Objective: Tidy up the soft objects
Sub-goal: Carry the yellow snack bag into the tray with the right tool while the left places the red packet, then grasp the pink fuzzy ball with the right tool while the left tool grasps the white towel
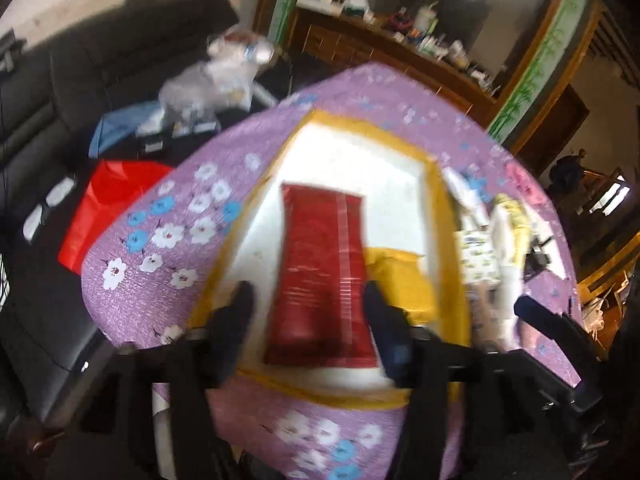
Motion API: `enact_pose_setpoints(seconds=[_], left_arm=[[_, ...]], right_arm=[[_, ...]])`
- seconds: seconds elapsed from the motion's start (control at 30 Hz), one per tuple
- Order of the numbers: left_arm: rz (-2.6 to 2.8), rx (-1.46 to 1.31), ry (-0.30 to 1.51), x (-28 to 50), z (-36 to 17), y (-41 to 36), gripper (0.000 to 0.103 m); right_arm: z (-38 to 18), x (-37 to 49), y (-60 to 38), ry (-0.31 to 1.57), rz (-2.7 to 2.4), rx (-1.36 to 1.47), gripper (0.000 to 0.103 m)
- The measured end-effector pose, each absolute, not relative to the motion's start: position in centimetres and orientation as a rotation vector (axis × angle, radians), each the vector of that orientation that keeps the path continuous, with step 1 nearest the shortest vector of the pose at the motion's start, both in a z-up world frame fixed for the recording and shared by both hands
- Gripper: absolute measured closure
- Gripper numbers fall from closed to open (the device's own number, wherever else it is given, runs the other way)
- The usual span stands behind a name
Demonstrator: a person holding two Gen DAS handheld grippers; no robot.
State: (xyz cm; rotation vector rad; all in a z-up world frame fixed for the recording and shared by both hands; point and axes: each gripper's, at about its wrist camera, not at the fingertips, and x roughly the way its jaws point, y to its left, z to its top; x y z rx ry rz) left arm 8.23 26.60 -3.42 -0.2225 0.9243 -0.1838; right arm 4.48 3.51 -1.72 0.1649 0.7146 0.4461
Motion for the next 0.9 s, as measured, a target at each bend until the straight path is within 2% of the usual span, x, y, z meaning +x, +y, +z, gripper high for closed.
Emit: enact_pose_setpoints(seconds=[0.07,0.13,0.23,0.37,0.5,0.53,0.67,0.7,0.8,0.9], left_arm=[[-0.227,-0.202,0.894,7.1,-2.3,24.8,0.041],[-0.28,-0.167,0.882,5.8,-1.6,22.4,0.04],[-0.375,-0.115,0.886,4.2,-1.2,18.3,0.038],[-0.44,-0.037,0.917,3.5,-1.7,13.7,0.038],[-0.493,-0.018,0.952,4.4,-2.3,10.6,0.038],[-0.499,-0.01,0.963,4.7,-2.6,9.9,0.038],[-0.518,0.012,1.01,6.9,-3.7,7.1,0.038],[-0.522,0.018,1.018,7.6,-4.0,6.3,0.038],[-0.523,0.053,1.042,9.5,-4.8,4.1,0.038],[-0.528,0.086,1.088,11.3,-7.0,1.7,0.041]], right_arm=[[-1.3,3.0,1.6,0.671,0.434,0.209,0.009],[-1.4,1.8,-1.0,0.634,0.415,0.277,0.001],[-2.6,1.2,-5.0,0.625,0.372,0.373,0.0],[-4.5,5.3,-6.8,0.657,0.26,0.387,0.001],[-4.9,6.4,-4.3,0.673,0.12,0.383,0.012],[-5.3,8.0,-3.6,0.681,0.083,0.397,0.015],[-8.2,17.3,-1.8,0.732,0.005,0.477,0.037],[-9.2,21.2,-0.7,0.752,-0.009,0.49,0.04],[-10.0,24.6,0.3,0.776,-0.001,0.493,0.047],[-10.2,29.5,3.1,0.773,-0.028,0.459,0.061]])
